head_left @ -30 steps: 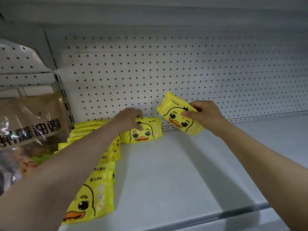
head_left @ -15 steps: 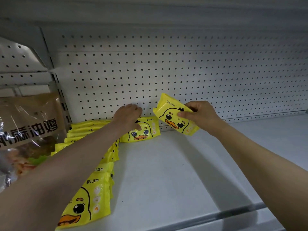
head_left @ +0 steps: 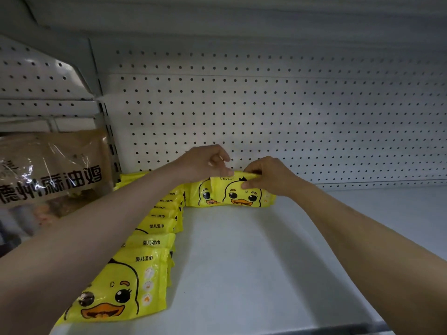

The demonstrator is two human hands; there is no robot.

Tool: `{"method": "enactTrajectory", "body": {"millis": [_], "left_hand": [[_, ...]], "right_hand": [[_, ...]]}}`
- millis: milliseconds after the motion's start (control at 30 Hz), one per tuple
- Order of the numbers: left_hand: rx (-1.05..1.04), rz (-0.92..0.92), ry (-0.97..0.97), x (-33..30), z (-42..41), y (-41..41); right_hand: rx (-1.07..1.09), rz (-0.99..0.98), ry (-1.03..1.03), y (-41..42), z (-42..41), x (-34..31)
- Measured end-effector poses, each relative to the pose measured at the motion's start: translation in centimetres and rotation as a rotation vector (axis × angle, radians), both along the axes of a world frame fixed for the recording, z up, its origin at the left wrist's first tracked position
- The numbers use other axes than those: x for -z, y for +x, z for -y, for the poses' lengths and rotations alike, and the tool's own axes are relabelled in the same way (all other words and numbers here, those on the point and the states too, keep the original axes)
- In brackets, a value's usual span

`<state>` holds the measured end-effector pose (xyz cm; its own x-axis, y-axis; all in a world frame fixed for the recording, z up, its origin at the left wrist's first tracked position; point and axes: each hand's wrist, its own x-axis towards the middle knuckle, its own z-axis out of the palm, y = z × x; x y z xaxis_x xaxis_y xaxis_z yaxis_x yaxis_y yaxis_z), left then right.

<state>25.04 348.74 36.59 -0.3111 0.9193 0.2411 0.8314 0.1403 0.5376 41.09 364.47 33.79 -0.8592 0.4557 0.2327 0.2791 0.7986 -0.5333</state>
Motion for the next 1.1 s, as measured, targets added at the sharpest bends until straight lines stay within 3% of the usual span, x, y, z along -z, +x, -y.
{"method": "enactTrajectory", "body": {"millis": [167, 300, 500, 633, 733, 900, 1100], "left_hand": [[-0.131, -0.339, -0.252, 2.0, -0.1, -1.1], [-0.235, -0.435, -0.287, 2.3, -0.1, -1.8], [-0.399, -0.504, -0.37, 2.8, -0.5, -2.8], [-0.46, -0.628, -0.383, 3.5, -0.3, -1.6], [-0.52, -0.585, -0.304, 3.3, 0.6, 0.0], [-0.528, -0.362, -0.061, 2.2, 3.4, 4.8], [-0.561, -0.309, 0.078, 3.0, 8.8, 12.6]], "right_hand": [[-0.09, 0.024, -0.042, -3.4, 0.9, 1.8], [-0.086, -0.002, -0.005, -5.0, 1.3, 2.2], [-0.048, 0.012, 0.326, -5.8, 1.5, 2.7], [-0.001, 0.032, 0.439, -5.3, 2.4, 3.1], [0.02, 0.058, 0.462, -4.0, 3.0, 2.5], [0.032, 0.009, 0.468, 0.2, 4.2, 0.3], [0.011, -0.038, 0.454, 7.4, 8.2, -0.8]]}}
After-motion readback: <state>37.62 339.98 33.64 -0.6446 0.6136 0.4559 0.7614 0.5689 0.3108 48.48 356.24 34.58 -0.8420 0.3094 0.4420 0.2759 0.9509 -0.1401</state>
